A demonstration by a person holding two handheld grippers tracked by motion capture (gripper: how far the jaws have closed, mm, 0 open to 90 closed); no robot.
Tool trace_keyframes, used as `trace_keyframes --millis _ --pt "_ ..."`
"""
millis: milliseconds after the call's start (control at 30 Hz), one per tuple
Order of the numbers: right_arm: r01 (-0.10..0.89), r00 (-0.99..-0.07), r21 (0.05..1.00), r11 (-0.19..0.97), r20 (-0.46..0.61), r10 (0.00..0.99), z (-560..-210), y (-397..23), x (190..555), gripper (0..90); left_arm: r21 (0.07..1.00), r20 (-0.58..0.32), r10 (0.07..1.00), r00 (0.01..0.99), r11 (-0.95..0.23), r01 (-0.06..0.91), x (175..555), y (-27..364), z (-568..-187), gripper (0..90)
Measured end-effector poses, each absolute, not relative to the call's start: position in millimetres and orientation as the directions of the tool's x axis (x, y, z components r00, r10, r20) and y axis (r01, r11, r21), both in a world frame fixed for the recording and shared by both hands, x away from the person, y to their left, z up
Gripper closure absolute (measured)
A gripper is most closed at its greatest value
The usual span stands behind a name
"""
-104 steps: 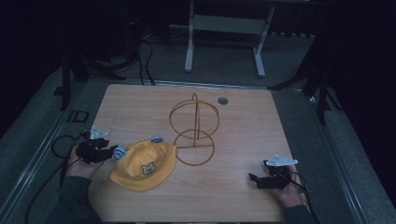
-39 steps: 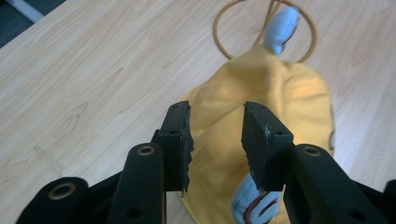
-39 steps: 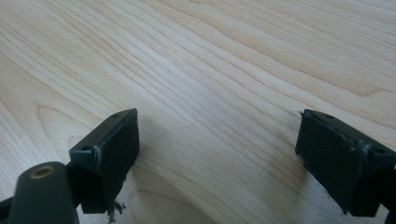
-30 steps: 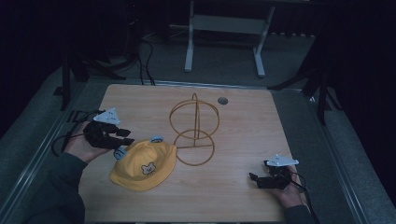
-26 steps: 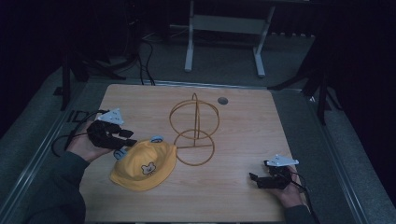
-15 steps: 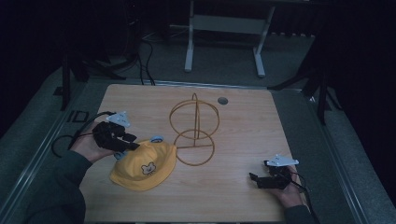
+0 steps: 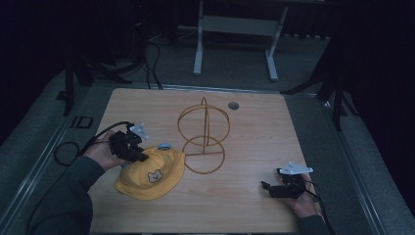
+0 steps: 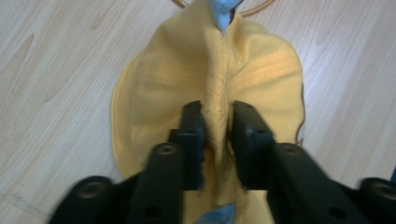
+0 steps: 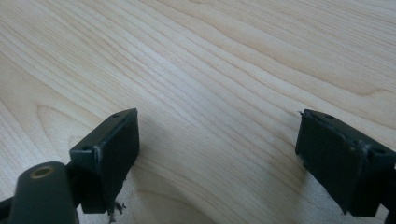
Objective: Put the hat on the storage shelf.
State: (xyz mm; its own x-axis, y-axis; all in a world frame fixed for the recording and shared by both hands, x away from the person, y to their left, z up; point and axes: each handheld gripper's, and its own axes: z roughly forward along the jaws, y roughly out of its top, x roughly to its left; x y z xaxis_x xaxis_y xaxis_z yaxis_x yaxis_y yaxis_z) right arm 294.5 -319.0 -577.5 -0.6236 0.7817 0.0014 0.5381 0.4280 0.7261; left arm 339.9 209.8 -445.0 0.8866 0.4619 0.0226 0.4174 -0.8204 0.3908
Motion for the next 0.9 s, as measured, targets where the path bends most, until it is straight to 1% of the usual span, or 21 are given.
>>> trace_keyframes --millis 33,133,233,900 --pt "0.539 -0.623 0.726 0.428 0.002 0.782 -578 -319 294 13.4 0.384 0.026 0.458 0.889 -0.825 0.414 340 209 -445 82.9" --pt "0.539 -0.623 0.726 0.427 0.002 0.782 -578 -319 294 13.4 0.369 0.030 0.453 0.891 -0.834 0.411 339 210 -443 84.7" --pt "0.539 -0.623 0.726 0.426 0.003 0.782 -578 -319 294 13.4 0.357 0.044 0.447 0.893 -0.842 0.404 339 211 -440 85.0" --pt "0.536 -0.625 0.727 0.430 -0.001 0.781 -578 -319 295 13.4 0.400 0.072 0.490 0.868 -0.812 0.425 339 233 -408 84.9"
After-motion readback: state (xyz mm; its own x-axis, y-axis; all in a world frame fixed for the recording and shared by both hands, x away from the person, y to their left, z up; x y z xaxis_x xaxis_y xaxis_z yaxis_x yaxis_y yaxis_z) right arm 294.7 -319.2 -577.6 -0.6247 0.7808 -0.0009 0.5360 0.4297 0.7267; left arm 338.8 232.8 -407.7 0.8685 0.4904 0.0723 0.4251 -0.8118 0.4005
